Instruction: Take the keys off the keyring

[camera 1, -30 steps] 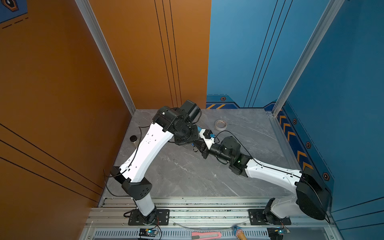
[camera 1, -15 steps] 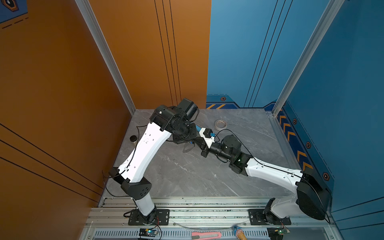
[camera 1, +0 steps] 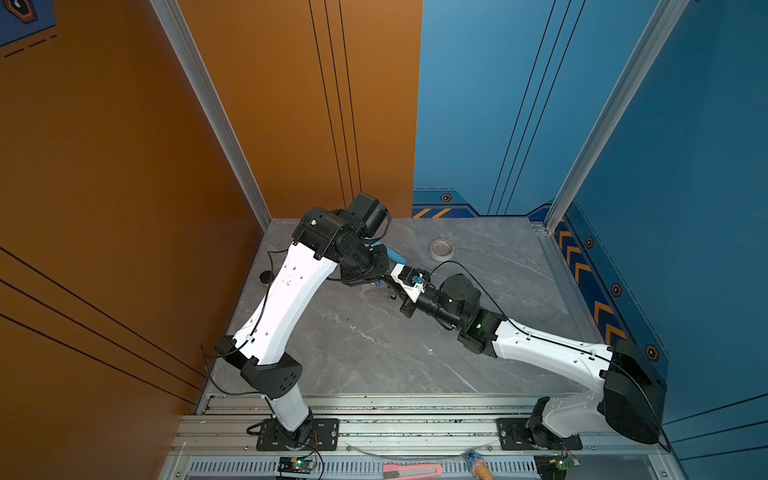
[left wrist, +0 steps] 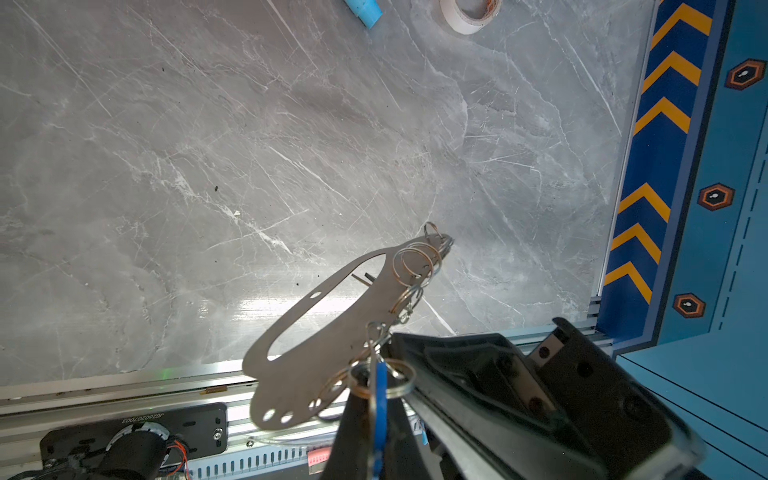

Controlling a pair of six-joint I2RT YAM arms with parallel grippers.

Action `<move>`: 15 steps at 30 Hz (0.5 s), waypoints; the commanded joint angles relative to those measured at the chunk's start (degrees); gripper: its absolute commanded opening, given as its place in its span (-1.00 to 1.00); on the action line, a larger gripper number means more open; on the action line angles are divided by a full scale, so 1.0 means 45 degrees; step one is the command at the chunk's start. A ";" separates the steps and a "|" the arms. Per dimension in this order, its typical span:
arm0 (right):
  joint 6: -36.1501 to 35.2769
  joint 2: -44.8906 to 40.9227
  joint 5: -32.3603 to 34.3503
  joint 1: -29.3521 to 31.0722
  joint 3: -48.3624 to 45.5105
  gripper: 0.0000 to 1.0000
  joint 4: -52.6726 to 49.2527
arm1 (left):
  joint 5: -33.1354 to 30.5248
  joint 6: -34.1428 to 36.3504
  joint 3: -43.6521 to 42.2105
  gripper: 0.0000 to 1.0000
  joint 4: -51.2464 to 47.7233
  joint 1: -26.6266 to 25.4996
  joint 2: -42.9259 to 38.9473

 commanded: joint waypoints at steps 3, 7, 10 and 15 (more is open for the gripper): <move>-0.1022 -0.0325 0.1774 0.0152 -0.0547 -1.00 0.0239 | -0.0428 0.0174 -0.0282 -1.00 -0.0011 0.0343 -0.0930; -0.1233 -0.0492 0.1832 0.0294 -0.0812 -1.00 0.0892 | -0.0297 0.0301 -0.0652 -1.00 -0.0011 0.0734 -0.1092; -0.0816 -0.0704 0.1515 0.0284 -0.0705 -1.00 0.1062 | 0.0006 0.0502 -0.0925 -1.00 -0.0003 0.0977 -0.1071; -0.0335 -0.0845 0.1271 0.0608 -0.0510 -1.00 0.1311 | 0.0491 0.0718 -0.0760 -1.00 -0.0062 0.1276 -0.0844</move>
